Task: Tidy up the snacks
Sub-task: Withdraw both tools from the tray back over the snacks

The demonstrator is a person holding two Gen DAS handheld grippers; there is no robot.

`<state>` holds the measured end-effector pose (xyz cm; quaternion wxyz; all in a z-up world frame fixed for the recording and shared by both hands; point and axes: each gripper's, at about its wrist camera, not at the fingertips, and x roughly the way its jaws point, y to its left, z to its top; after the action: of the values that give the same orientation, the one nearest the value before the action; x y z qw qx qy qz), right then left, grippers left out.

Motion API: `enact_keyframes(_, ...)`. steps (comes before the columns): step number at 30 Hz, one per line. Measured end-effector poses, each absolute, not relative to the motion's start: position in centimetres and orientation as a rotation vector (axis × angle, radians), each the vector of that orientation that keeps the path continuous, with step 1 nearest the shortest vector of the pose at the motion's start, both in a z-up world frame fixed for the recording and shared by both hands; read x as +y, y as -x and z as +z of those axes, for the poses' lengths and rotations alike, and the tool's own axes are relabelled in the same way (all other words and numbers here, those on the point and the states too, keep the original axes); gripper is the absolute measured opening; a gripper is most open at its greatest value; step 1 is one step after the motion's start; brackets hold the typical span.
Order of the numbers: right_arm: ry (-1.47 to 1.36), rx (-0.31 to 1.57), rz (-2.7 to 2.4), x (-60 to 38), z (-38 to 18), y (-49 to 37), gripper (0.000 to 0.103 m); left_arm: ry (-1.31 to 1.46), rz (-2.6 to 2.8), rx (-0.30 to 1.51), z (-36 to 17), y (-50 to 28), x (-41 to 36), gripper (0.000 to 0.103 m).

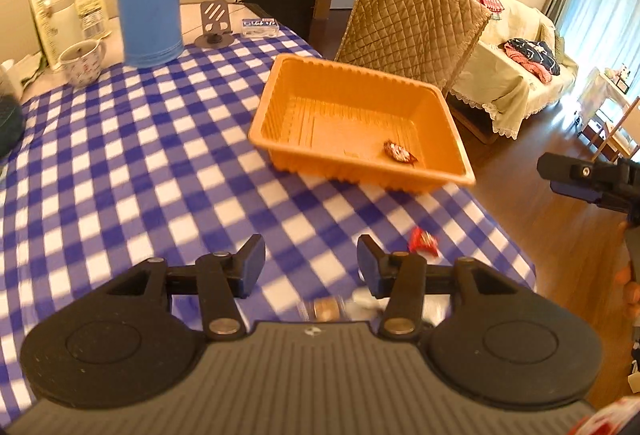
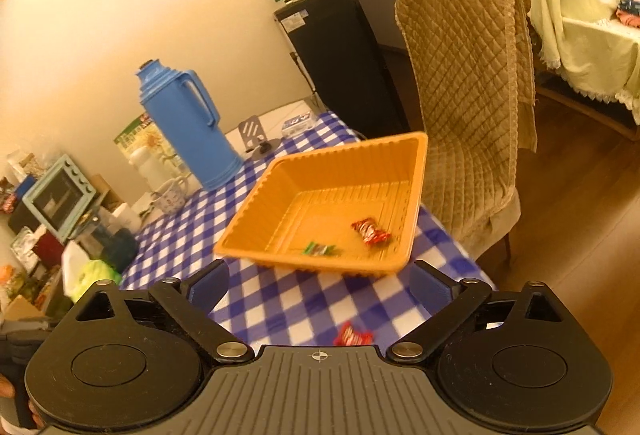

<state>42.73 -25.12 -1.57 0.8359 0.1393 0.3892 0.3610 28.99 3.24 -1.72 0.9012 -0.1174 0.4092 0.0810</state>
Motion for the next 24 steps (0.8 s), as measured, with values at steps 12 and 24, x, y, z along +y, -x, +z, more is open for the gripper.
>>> enact_keyframes(12, -0.204, 0.836, 0.865, -27.7, -1.1, -35.2, 0.097, 0.277, 0.24, 0.866, -2.4, -20.2, -0.7, 0.048)
enact_keyframes(24, -0.095, 0.944, 0.942, -27.3, -3.4, -29.2, 0.097, 0.319, 0.298, 0.906, -3.8, -14.8, -2.9, 0.048)
